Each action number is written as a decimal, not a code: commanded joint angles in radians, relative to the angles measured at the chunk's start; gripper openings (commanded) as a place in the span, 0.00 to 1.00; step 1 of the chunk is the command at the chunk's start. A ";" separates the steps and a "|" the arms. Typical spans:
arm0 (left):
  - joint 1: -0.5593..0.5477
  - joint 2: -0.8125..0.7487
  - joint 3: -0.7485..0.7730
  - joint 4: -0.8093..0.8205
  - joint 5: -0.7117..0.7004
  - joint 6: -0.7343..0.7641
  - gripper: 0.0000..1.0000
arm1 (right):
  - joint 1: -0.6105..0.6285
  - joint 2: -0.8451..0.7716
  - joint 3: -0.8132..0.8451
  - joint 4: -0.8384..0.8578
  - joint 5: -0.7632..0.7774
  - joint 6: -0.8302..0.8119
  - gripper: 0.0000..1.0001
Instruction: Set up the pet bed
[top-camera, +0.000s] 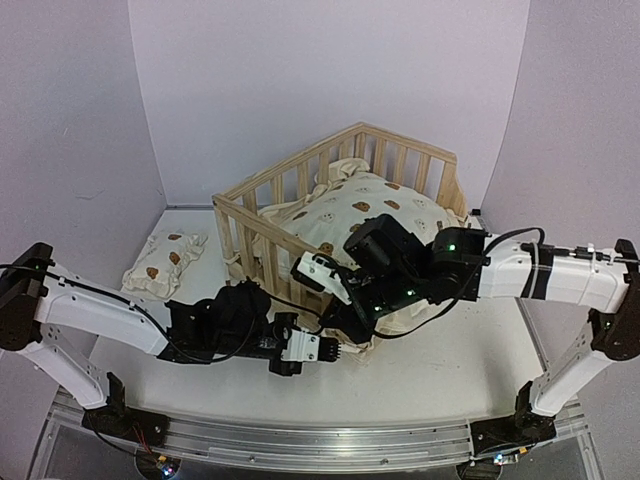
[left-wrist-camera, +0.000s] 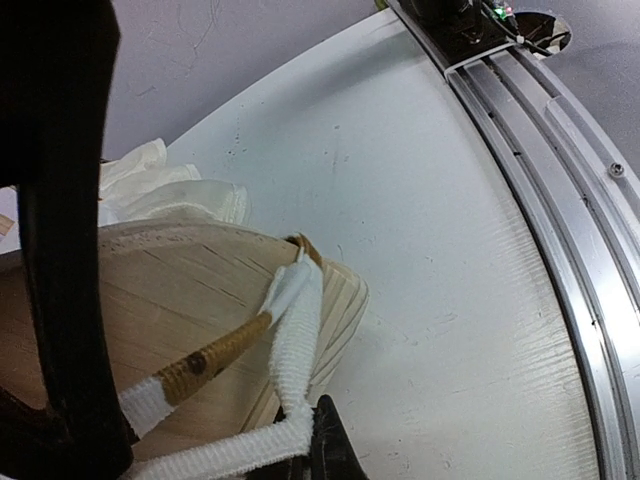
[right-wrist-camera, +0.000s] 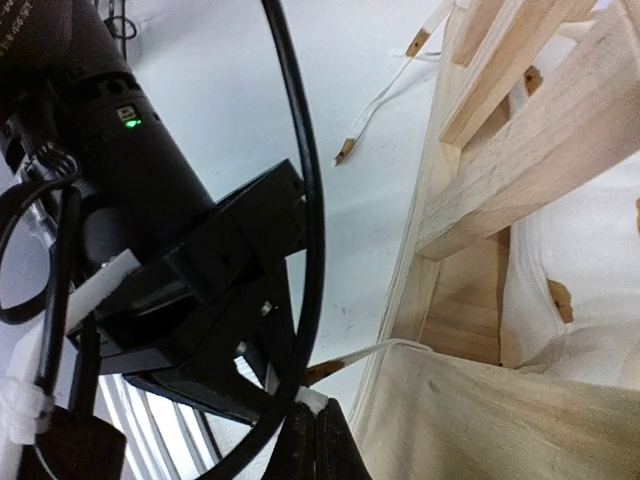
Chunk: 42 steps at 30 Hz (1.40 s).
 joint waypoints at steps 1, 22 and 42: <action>-0.028 -0.019 0.008 -0.145 0.183 0.002 0.00 | -0.008 -0.126 -0.075 0.462 0.178 0.128 0.02; -0.009 -0.070 -0.005 -0.121 0.198 -0.028 0.00 | 0.160 -0.155 -0.333 0.519 0.599 0.028 0.06; 0.005 -0.081 -0.035 -0.065 0.174 -0.054 0.00 | 0.167 -0.200 -0.132 0.078 0.362 0.477 0.22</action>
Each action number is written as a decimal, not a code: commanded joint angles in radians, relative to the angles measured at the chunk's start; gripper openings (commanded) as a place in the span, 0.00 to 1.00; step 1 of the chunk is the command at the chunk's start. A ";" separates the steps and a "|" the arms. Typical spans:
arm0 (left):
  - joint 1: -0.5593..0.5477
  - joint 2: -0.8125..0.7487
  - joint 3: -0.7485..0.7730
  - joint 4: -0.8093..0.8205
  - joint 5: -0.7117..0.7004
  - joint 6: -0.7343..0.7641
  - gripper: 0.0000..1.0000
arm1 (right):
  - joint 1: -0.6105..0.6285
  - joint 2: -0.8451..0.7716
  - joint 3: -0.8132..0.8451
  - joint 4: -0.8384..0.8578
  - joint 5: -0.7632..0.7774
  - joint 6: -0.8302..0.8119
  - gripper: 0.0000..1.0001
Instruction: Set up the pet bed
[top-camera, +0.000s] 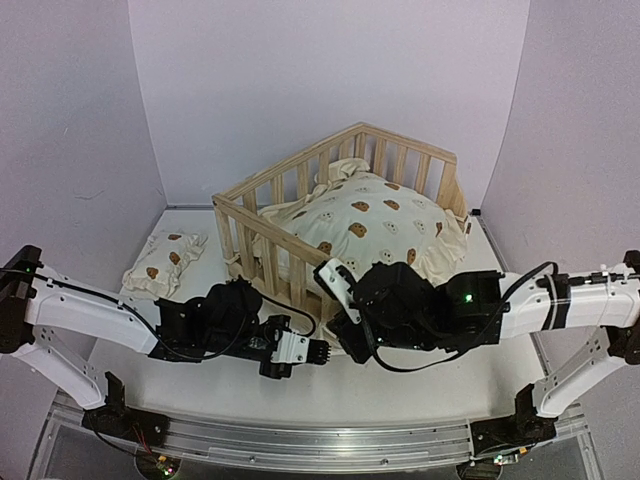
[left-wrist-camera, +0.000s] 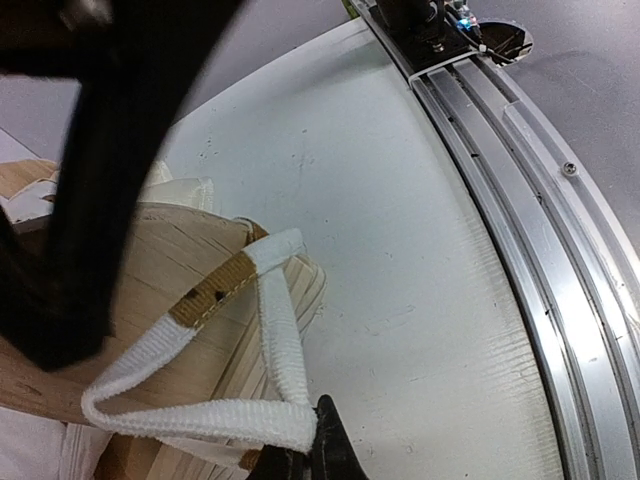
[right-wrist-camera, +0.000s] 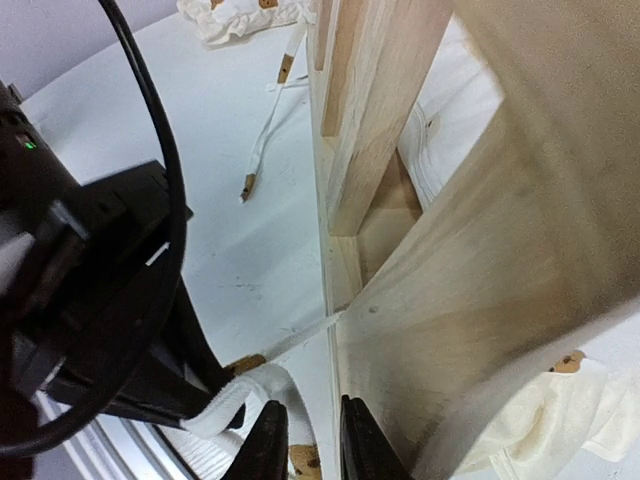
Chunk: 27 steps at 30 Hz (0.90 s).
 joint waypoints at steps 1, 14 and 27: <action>-0.013 -0.007 -0.012 0.006 0.088 -0.027 0.00 | -0.004 -0.081 0.131 -0.194 -0.100 0.172 0.24; -0.007 0.023 0.003 0.007 0.098 -0.040 0.00 | -0.004 -0.188 -0.069 0.045 -0.271 -0.133 0.10; -0.001 0.014 0.002 0.008 0.110 -0.042 0.00 | -0.015 -0.138 -0.137 0.205 -0.130 -0.136 0.00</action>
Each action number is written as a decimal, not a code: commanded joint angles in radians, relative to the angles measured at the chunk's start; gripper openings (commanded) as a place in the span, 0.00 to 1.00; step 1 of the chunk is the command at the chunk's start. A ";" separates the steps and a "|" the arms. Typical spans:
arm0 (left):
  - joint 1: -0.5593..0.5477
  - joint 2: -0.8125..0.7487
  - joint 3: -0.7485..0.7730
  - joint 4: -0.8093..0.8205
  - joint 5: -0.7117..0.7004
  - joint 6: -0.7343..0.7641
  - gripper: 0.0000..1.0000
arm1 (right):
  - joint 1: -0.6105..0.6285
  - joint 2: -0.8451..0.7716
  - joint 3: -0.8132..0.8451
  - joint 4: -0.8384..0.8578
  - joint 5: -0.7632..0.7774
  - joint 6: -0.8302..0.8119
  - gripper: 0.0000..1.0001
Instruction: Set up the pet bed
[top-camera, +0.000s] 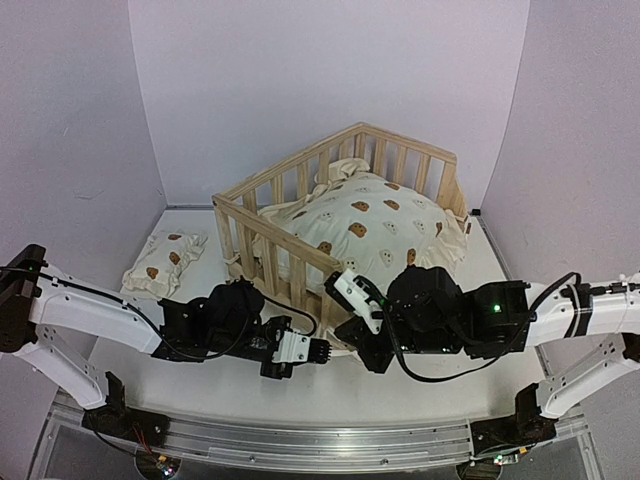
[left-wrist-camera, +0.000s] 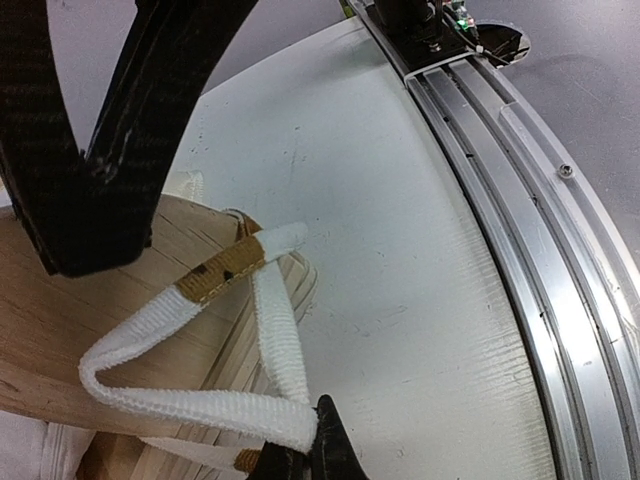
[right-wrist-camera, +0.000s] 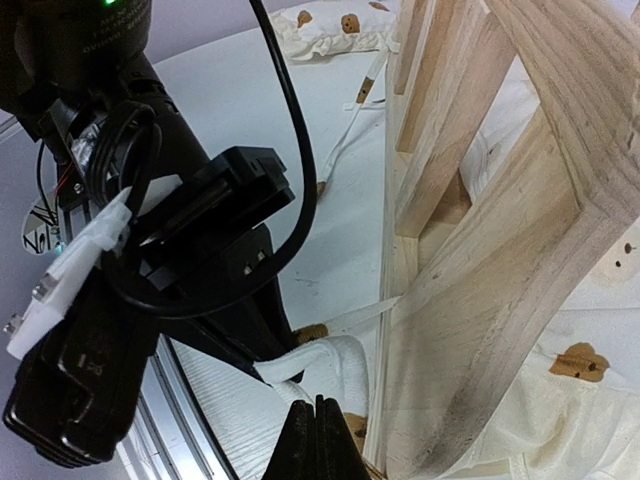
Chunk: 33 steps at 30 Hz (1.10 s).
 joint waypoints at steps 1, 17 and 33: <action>-0.013 -0.008 0.006 -0.003 0.088 -0.017 0.00 | -0.009 0.021 -0.003 0.104 0.039 -0.016 0.00; -0.011 -0.033 0.008 -0.001 0.086 -0.021 0.00 | -0.032 0.192 0.016 0.112 0.128 -0.008 0.00; -0.011 -0.006 0.011 0.038 -0.008 -0.082 0.00 | -0.034 0.185 0.190 -0.263 -0.014 0.291 0.14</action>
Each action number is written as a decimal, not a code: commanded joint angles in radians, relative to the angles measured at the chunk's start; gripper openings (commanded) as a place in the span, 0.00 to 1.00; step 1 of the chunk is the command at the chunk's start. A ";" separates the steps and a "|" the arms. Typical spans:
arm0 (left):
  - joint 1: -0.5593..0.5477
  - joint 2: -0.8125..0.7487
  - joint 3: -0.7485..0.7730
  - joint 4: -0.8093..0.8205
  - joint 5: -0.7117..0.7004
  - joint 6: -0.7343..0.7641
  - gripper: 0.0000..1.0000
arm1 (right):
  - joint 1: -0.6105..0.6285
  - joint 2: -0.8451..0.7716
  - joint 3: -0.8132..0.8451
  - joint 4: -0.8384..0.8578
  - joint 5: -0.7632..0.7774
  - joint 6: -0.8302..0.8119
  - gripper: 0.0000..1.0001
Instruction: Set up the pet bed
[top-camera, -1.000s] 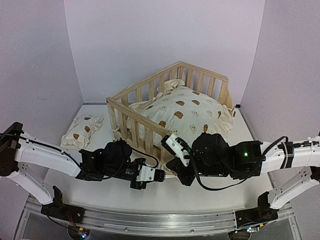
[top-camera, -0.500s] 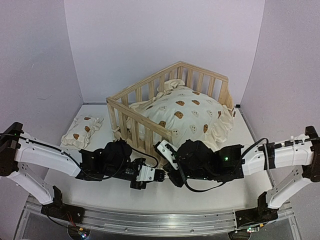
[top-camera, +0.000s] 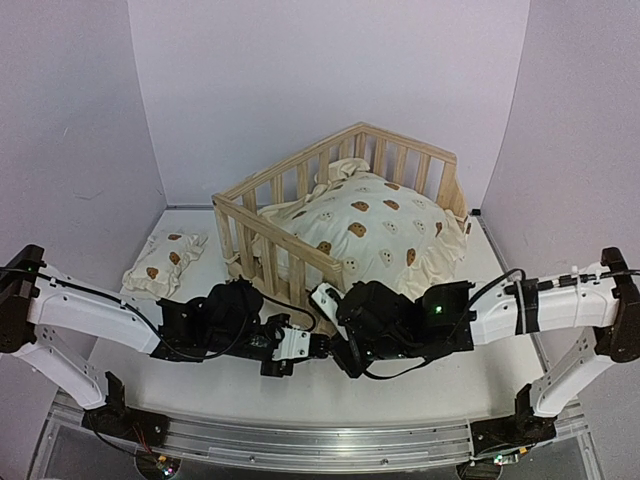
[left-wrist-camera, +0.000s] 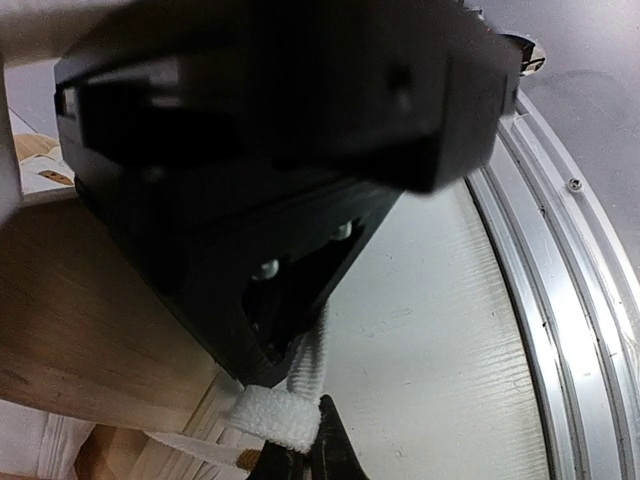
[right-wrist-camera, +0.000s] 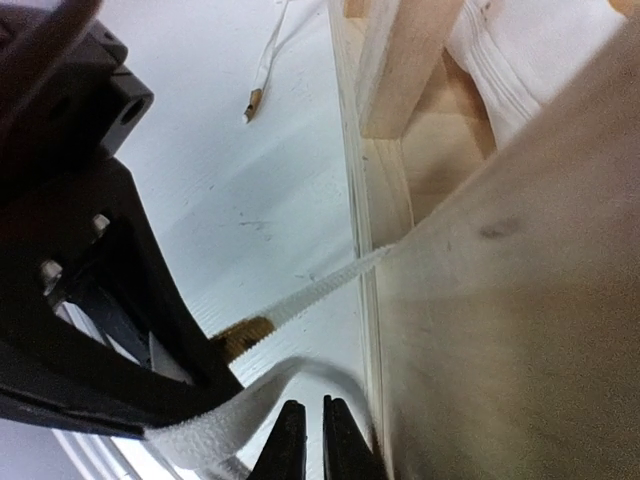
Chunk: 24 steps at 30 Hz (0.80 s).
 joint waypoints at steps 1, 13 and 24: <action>-0.010 0.007 0.011 0.035 0.022 -0.040 0.00 | -0.010 -0.087 0.097 -0.183 -0.100 0.127 0.17; -0.009 0.010 0.008 0.037 0.057 -0.059 0.00 | 0.016 -0.348 -0.093 -0.024 -0.374 -0.128 0.63; -0.010 0.023 0.011 0.037 0.066 -0.059 0.00 | 0.022 -0.331 -0.255 0.218 -0.160 -0.745 0.87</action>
